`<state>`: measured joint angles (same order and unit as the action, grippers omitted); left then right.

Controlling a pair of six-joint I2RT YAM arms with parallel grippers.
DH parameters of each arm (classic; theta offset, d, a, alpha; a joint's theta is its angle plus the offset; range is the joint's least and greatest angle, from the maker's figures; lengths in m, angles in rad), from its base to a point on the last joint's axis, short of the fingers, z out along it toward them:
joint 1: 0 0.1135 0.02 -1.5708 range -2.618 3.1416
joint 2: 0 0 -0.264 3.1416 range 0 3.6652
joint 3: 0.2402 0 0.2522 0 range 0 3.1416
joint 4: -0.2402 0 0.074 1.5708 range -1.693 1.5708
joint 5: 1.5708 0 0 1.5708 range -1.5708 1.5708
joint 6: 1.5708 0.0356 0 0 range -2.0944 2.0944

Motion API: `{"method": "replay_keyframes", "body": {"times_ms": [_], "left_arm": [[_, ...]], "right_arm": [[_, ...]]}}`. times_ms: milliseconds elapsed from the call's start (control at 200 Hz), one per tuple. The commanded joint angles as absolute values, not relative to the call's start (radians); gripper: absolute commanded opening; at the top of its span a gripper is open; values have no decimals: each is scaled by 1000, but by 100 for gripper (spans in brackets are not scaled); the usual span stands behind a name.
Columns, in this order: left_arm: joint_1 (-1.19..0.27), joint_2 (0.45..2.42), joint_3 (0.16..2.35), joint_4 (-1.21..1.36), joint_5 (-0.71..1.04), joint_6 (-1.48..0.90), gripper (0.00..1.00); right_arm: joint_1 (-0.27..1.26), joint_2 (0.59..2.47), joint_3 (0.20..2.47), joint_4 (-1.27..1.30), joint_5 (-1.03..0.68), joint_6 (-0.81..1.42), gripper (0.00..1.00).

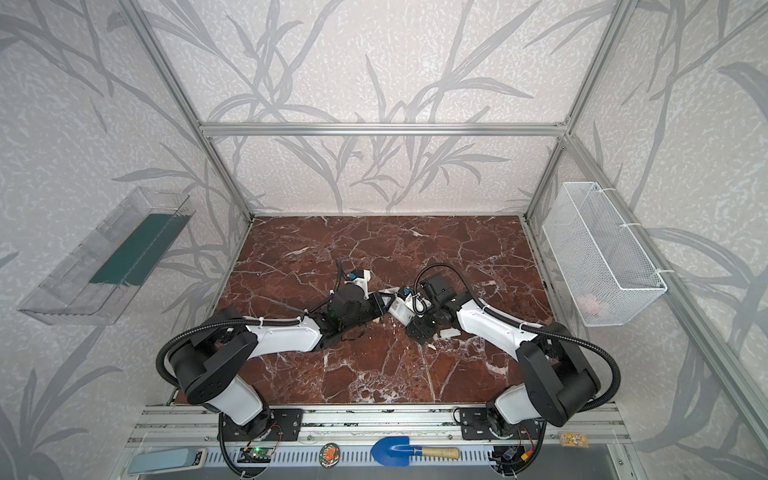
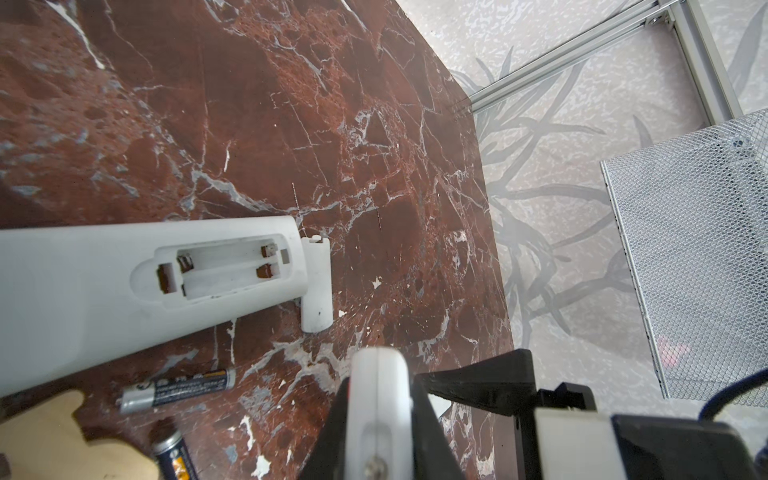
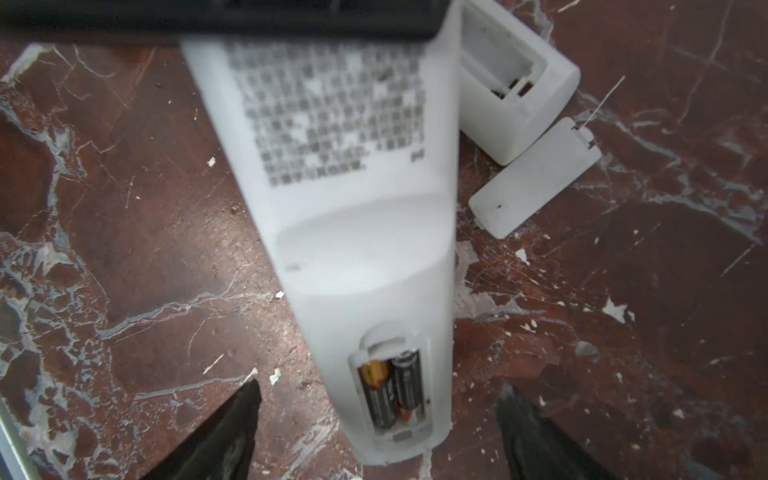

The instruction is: Unload the batteries from the remote control

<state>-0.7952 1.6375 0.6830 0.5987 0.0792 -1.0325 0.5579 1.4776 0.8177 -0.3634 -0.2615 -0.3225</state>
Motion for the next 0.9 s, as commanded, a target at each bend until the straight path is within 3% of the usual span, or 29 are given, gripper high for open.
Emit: {"method": "replay_keyframes", "body": {"times_ms": [0,240,755,895], "left_arm": [[-790,1632,657,568,87,-1008,0],[-772,1670,622,738,144,-1047,0],[-742,1692,575,853,212,-1103,0],[-737,1687,565,862,221,-1108,0]], "right_arm": [[552,1518,862,-360,-263,-371,85],[540,1579,891,-375,-301,-407,79],[534,1651,920,-404,-322,-425,65],[535,1657,925,-405,-318,-425,58]]}}
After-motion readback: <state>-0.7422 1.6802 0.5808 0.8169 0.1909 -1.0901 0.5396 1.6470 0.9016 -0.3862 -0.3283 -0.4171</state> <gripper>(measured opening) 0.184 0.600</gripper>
